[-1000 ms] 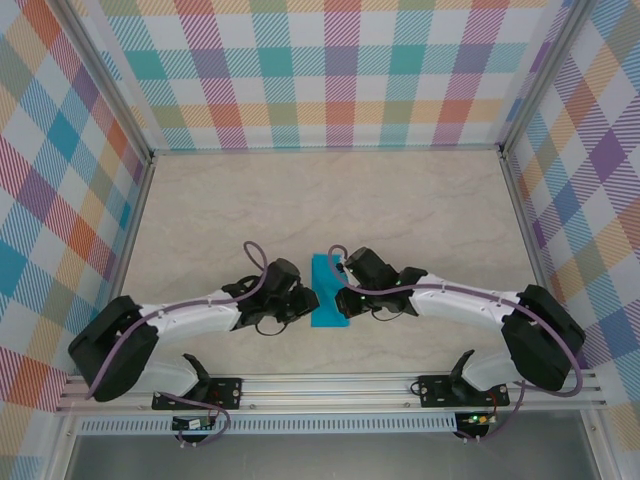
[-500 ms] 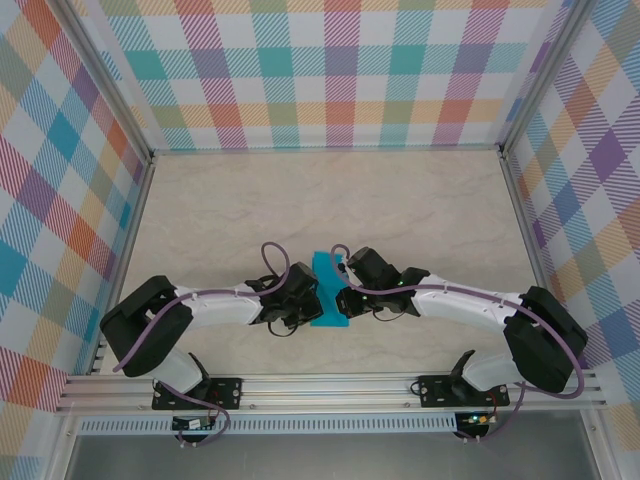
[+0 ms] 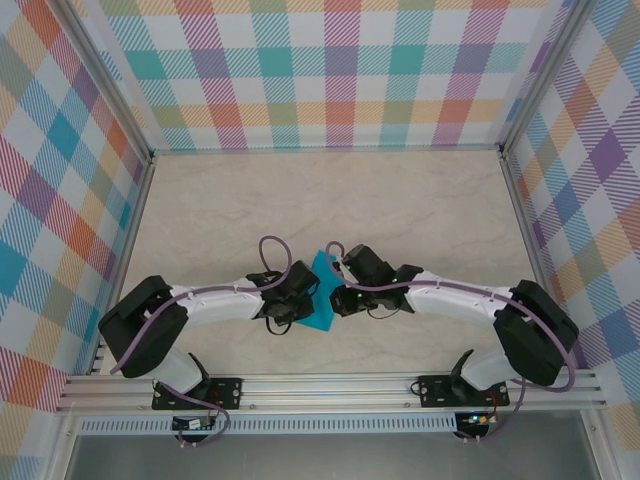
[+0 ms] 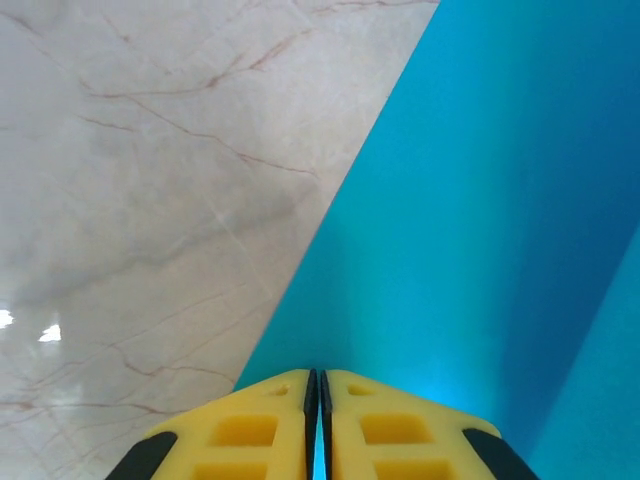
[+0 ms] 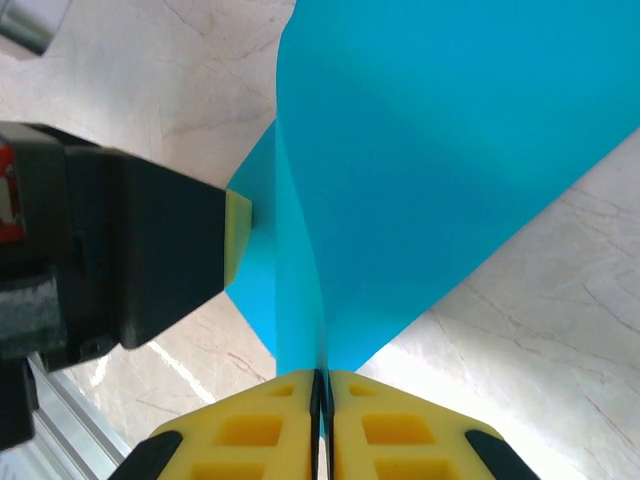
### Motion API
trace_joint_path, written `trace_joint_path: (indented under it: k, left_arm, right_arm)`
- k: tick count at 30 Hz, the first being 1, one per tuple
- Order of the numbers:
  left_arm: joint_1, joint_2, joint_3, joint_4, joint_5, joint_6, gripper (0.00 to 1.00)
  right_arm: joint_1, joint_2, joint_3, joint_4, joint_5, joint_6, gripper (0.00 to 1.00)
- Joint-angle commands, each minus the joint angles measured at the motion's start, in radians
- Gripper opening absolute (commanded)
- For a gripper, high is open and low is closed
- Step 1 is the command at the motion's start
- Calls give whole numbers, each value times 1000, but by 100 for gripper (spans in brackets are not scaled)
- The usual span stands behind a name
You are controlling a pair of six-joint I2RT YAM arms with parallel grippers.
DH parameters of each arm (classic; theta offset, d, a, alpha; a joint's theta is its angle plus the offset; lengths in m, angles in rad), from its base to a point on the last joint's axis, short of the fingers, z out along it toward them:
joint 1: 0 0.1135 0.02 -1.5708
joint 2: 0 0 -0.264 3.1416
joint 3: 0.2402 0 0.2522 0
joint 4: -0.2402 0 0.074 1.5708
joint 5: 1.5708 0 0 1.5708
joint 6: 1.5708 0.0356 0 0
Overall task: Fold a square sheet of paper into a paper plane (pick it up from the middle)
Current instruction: Fold the triangle a second time at the center of the table.
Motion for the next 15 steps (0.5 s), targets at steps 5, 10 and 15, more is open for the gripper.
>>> trace_joint_path:
  k: [5, 10, 15]
  left_arm:
    - [-8, -15, 17, -64, -30, 32, 13]
    - [-8, -12, 10, -47, -25, 28, 13]
    - [-8, -17, 0, -42, -27, 27, 13]
  right_arm:
    - [-16, 86, 80, -10, 0, -32, 13]
    - [-17, 142, 101, -33, -1, -43, 13]
    - [-19, 179, 110, -29, -5, -46, 13]
